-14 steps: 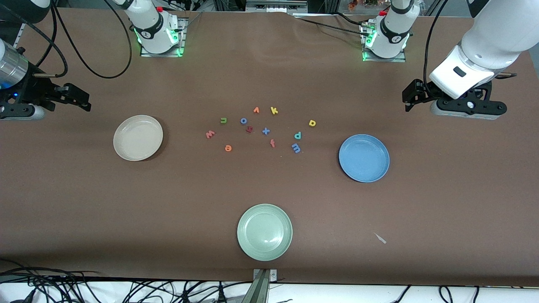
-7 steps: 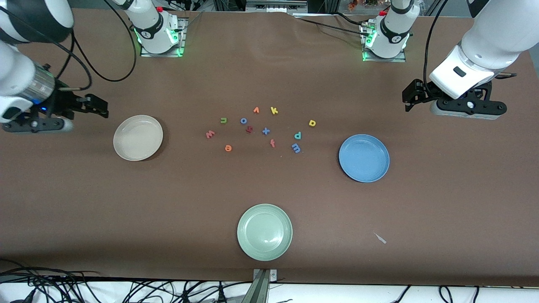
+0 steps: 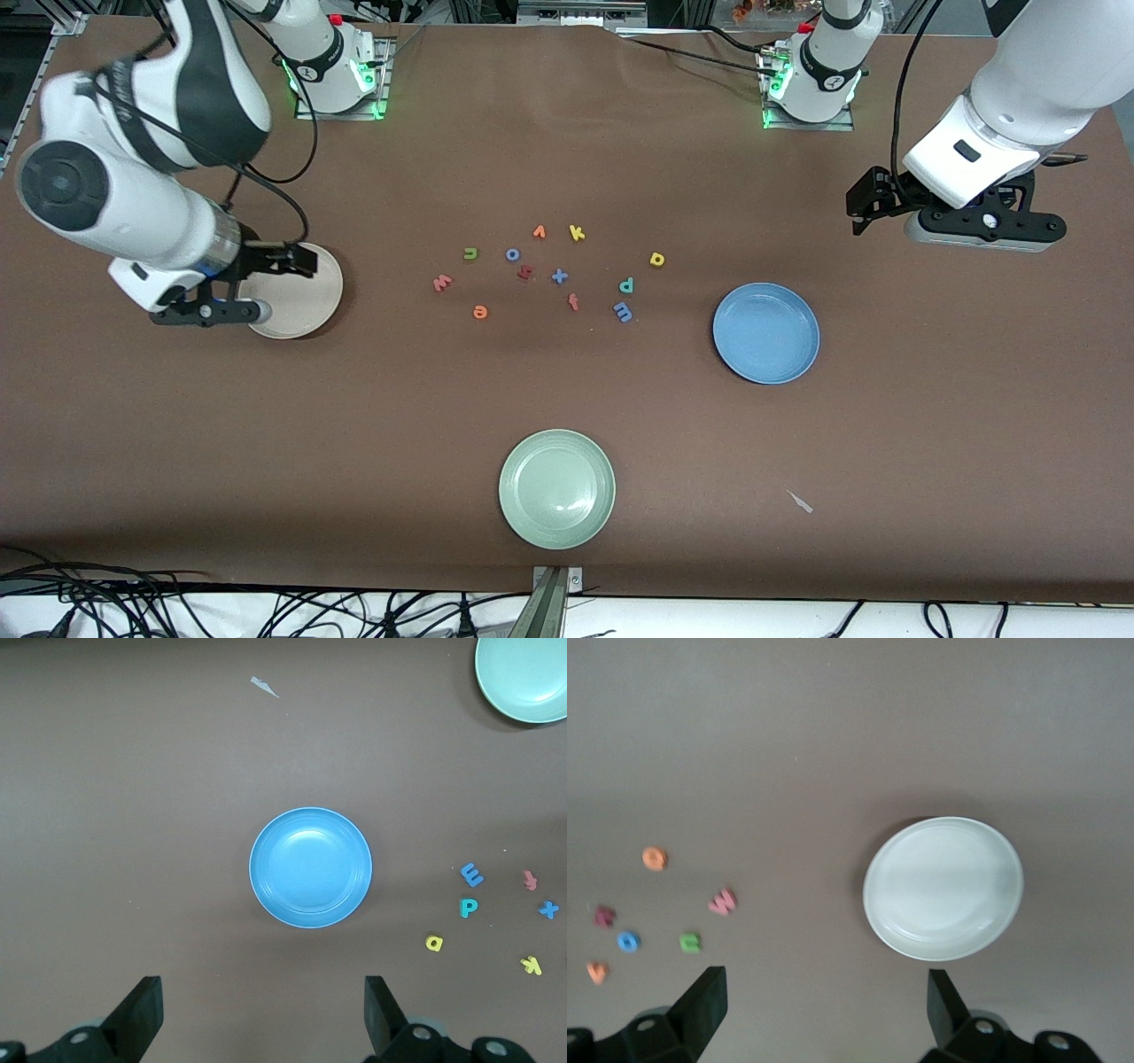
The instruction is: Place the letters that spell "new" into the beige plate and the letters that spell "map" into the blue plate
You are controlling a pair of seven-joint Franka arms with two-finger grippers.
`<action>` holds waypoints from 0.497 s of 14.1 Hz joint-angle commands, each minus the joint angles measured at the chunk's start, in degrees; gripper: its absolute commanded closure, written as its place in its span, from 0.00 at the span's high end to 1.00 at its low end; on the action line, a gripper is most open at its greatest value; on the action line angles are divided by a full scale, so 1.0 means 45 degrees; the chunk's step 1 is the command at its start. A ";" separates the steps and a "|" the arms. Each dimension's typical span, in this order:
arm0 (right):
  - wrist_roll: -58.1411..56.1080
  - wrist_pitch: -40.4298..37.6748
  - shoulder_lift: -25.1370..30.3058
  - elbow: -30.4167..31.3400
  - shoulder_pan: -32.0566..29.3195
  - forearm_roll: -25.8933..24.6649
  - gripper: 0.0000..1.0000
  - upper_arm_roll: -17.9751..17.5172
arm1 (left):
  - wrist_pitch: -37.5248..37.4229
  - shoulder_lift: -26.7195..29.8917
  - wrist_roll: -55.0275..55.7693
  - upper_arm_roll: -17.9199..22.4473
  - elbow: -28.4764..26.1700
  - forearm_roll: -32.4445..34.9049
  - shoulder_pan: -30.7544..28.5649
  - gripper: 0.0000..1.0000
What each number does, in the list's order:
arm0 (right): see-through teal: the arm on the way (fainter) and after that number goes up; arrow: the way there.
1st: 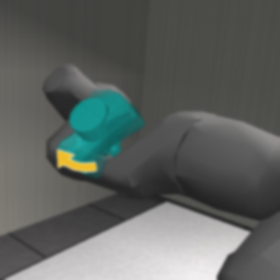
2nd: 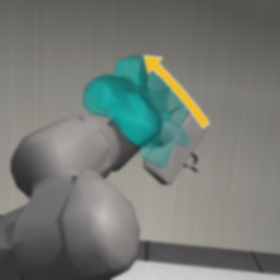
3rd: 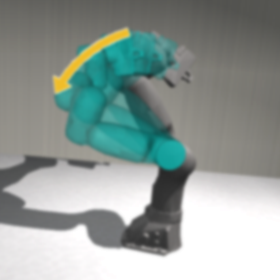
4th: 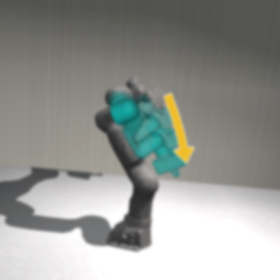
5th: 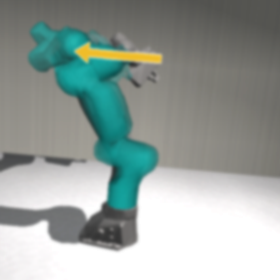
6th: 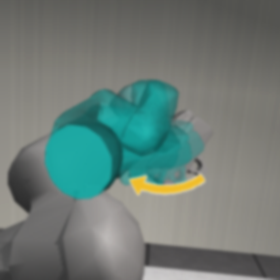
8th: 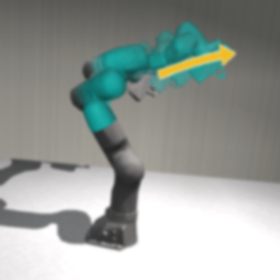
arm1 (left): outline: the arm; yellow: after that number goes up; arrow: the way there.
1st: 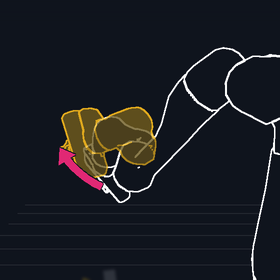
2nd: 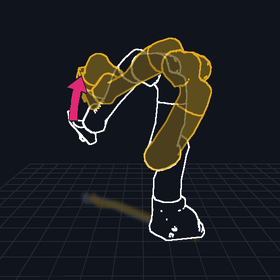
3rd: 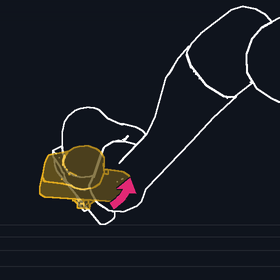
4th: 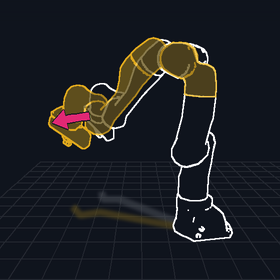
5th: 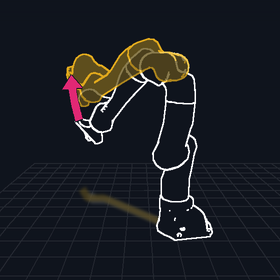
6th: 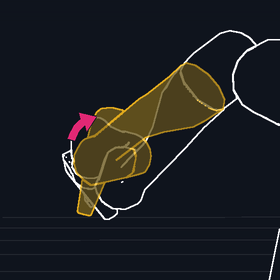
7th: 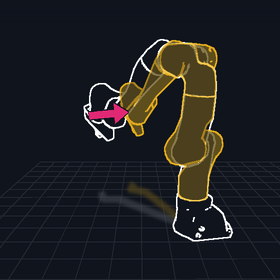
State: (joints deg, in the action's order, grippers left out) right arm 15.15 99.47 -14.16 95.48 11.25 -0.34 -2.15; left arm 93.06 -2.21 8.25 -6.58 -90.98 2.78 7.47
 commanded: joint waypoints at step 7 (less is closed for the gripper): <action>0.6295 0.6108 0.0432 0.5122 0.0294 0.0173 1.00 -0.1728 | -0.0211 -0.1867 -0.0076 -0.0394 0.0277 0.0300 0.0604 1.00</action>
State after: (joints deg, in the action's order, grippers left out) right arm 39.11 119.25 -15.11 110.34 12.79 -0.26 -8.59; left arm 92.82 -6.29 8.24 -8.44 -91.29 2.78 8.64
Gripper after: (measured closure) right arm 0.000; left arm 0.000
